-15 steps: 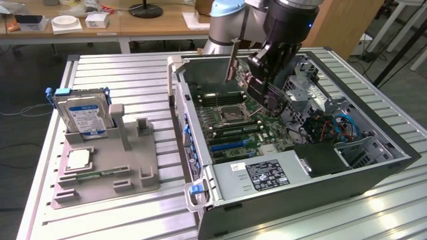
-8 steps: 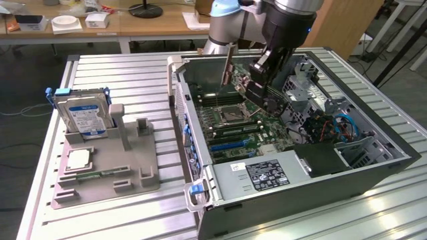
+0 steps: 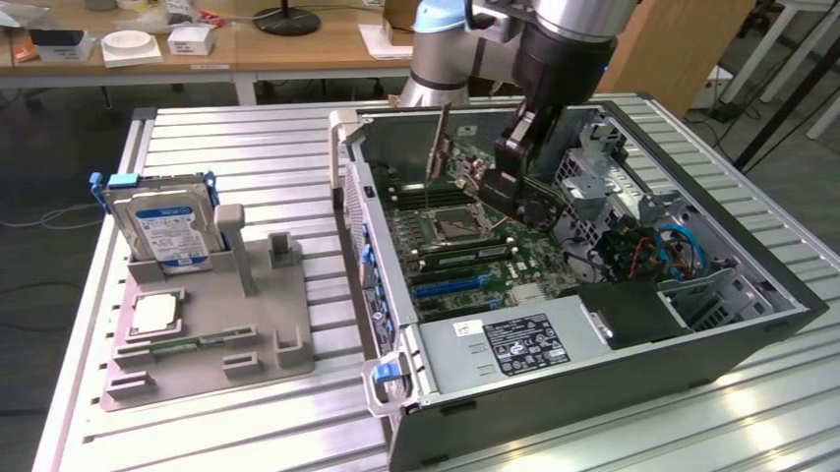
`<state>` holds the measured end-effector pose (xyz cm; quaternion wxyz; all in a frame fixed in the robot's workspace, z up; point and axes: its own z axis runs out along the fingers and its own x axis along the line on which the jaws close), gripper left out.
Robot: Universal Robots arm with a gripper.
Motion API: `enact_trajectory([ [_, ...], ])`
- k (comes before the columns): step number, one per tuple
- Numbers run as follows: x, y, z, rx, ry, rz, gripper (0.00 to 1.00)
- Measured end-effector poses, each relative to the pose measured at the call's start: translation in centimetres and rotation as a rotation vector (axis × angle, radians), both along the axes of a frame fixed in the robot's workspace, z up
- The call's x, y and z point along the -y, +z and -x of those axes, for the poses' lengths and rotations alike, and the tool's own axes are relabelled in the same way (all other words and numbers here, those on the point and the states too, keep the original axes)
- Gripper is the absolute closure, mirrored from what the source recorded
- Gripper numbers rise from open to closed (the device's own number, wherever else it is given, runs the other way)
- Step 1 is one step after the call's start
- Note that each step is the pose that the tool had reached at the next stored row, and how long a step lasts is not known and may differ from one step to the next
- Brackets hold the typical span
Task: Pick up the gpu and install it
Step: 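Insert the gpu into the slot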
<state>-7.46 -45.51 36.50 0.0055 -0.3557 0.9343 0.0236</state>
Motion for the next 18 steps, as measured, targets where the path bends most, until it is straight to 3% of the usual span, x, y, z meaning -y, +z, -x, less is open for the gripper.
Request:
enact_trajectory([
  [17, 0.0, -1.73, 0.0, 0.0, 0.31, 0.0001, 0.74],
  [18, 0.0, -1.92, 0.0, 0.0, 0.346, 0.0, 0.74],
])
